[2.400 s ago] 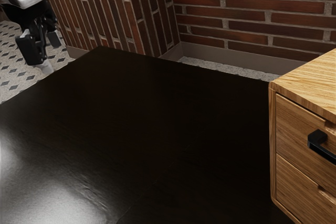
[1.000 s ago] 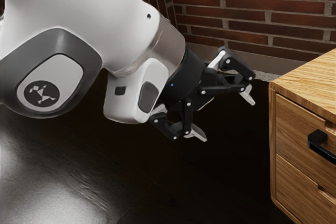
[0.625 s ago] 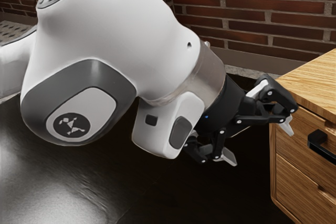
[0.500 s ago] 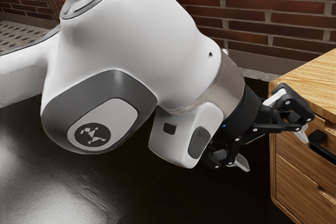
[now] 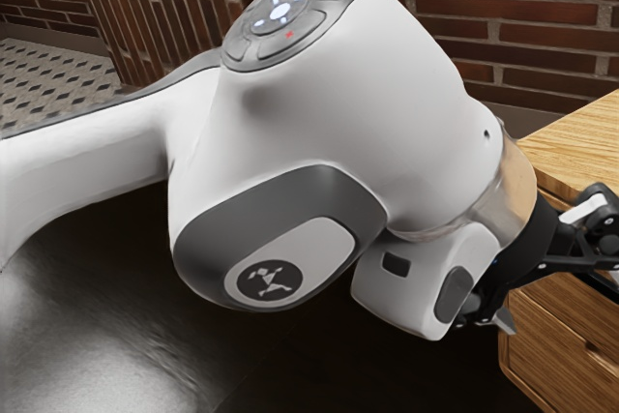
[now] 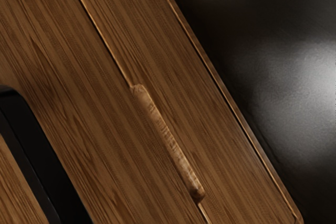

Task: Pull the drawer handle with one arm to open the drawer

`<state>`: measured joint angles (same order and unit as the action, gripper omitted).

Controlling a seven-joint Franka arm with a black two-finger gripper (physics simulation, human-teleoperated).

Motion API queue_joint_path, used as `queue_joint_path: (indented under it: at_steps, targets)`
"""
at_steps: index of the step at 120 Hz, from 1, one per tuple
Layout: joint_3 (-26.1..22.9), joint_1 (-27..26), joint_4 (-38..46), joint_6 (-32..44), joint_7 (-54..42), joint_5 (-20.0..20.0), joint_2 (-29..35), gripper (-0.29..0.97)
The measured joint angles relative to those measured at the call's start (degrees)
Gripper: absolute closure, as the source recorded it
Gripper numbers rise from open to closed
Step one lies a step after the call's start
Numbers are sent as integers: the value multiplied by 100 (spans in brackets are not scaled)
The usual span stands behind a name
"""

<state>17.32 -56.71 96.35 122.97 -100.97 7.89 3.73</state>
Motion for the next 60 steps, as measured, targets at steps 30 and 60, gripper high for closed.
queue_joint_path:
  at_steps: [30,60]
  targets:
    - [12,114,-156,128,84,61,-307,0]
    - [2,134,-25,401,152,-21,-394,-2]
